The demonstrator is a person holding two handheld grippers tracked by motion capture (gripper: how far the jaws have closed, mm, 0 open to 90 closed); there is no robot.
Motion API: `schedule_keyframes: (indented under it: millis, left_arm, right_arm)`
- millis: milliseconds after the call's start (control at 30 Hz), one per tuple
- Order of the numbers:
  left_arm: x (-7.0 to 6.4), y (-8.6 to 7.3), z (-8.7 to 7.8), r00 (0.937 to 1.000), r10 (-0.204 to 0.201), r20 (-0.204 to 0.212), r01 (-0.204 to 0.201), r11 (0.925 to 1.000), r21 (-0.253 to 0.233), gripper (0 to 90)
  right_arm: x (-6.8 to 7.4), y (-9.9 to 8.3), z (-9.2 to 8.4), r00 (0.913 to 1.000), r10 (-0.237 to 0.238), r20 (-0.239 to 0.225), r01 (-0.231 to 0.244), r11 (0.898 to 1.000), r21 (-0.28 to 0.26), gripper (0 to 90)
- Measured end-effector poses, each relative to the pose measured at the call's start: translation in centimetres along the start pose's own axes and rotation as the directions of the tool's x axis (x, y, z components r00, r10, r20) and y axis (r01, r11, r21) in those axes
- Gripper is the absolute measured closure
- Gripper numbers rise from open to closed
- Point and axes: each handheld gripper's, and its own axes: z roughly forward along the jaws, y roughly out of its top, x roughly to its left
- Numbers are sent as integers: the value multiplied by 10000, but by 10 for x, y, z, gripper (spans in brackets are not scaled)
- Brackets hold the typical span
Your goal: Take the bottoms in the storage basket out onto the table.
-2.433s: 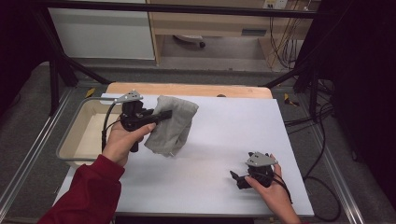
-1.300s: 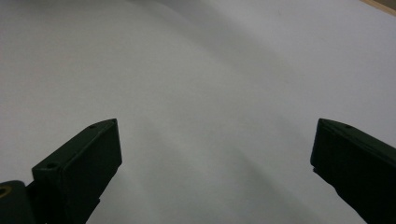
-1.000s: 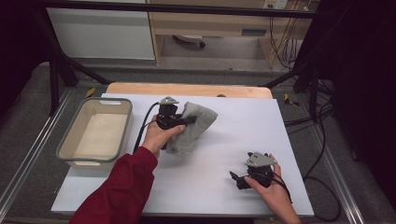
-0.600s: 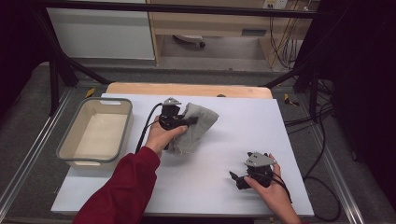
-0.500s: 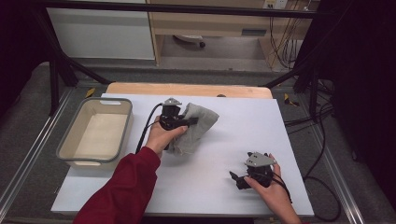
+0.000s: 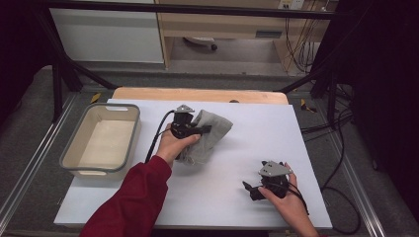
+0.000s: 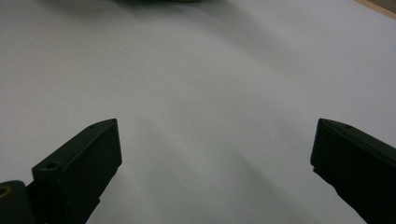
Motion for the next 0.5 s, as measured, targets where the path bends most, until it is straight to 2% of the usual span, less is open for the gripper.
schedule_keyframes:
  millis: [500]
  left_arm:
    - [-3, -4, 14, 10000, -57, 17, 57, 9998, 166, 699]
  right_arm:
    - [0, 0, 0, 10000, -8, -15, 8, 10000, 18, 24]
